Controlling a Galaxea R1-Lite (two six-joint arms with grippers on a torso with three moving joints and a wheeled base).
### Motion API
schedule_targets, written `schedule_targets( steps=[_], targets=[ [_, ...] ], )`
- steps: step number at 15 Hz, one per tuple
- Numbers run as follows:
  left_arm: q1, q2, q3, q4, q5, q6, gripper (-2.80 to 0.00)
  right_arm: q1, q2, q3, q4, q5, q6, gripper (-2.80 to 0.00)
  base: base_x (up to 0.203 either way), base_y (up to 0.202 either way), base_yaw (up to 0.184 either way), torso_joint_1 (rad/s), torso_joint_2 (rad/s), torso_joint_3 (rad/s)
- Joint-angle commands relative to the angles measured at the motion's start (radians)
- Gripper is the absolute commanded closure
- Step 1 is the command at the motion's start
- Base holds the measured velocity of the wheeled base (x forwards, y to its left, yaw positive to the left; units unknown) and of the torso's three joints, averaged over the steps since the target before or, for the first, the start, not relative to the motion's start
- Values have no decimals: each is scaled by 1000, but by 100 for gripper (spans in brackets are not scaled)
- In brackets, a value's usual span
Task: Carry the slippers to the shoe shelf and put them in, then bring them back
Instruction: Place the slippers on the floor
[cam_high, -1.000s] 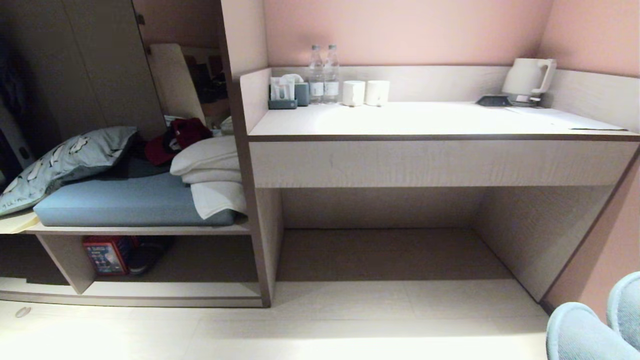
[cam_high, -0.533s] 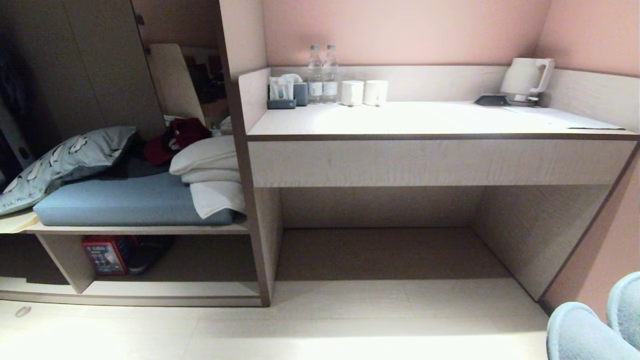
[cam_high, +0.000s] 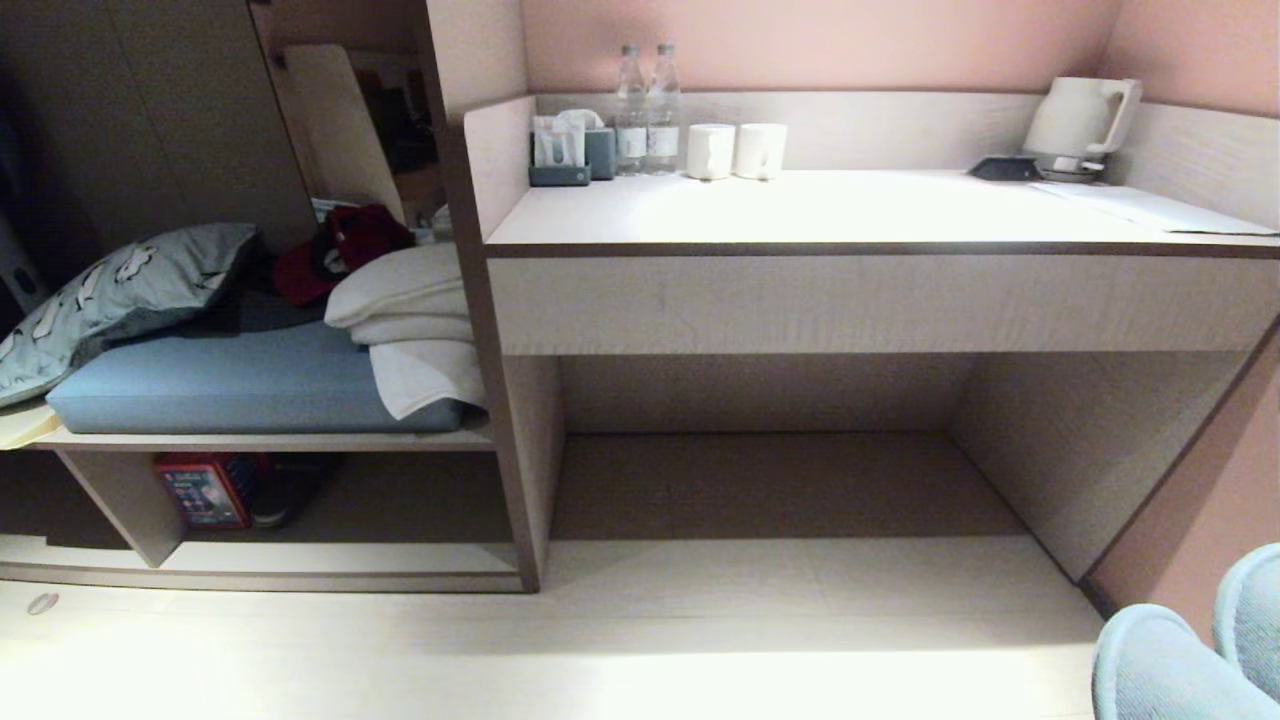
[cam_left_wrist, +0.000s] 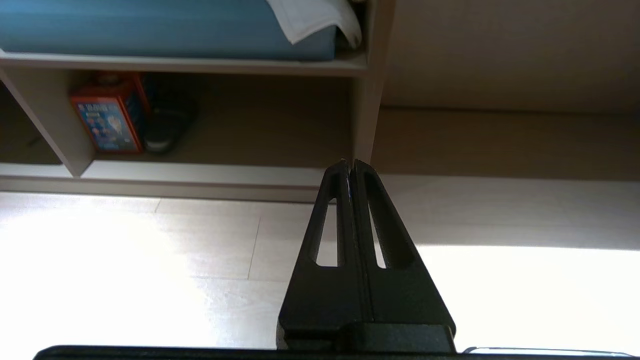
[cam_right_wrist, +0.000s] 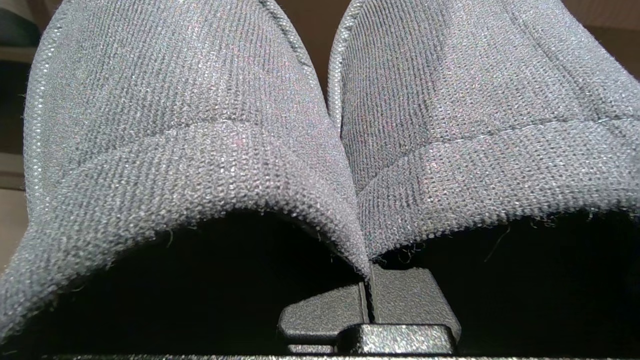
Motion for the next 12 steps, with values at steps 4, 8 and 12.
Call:
schedule_targets(
  steps=[4,8,12],
  targets=[
    [0,1,0,0,1,-1,0,-1,1,0,0,0,-1,0,0,0,0,1,4,-196],
    [0,1,0,0,1,-1,0,-1,1,0,0,0,-1,0,0,0,0,1,6,-196],
    [0,1,0,0,0,-1,0,0,1,0,0,0,-1,0,0,0,0,5,3,-197]
  ],
)
